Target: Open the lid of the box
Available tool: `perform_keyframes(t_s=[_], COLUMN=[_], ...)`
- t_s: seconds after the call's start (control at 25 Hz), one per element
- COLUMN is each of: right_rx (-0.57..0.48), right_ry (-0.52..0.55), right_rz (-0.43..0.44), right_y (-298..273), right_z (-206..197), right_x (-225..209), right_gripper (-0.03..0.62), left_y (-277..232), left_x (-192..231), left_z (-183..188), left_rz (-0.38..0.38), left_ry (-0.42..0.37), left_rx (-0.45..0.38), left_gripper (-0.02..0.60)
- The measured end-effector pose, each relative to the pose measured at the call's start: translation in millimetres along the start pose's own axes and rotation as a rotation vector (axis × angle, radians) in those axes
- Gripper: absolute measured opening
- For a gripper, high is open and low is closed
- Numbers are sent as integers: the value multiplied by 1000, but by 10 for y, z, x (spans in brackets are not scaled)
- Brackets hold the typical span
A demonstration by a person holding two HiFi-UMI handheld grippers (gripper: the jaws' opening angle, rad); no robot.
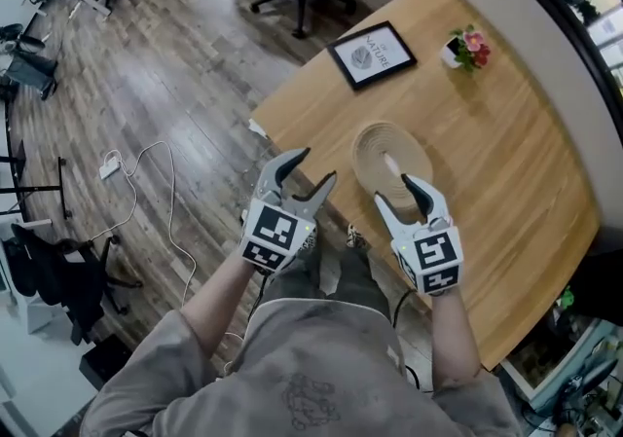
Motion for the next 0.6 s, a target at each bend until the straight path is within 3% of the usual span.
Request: perform_keyframes(t_s=[0.36, 0.6], right_rx=[116, 151], right_ry=[100, 151], right_rz=[-6, -15], right_y=[-443, -649], right_z=[-443, -601], right_x=[195, 257], right_gripper=[224, 224], left_y=[-622, -949], left_x=[76, 83], left_z=[-706, -964], left_rz=[-81, -146], left_ry=[50, 238], left_rx=[143, 145], left_gripper=[227, 226])
Point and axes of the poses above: the fingertips, and each gripper's own axes: y backward along the fingers, x to its left, z out of its top, the point moved 5 cm from there along y, backward along the fingers, and after that the axes turned 14 degrees about -z, right-handed, at the moved point
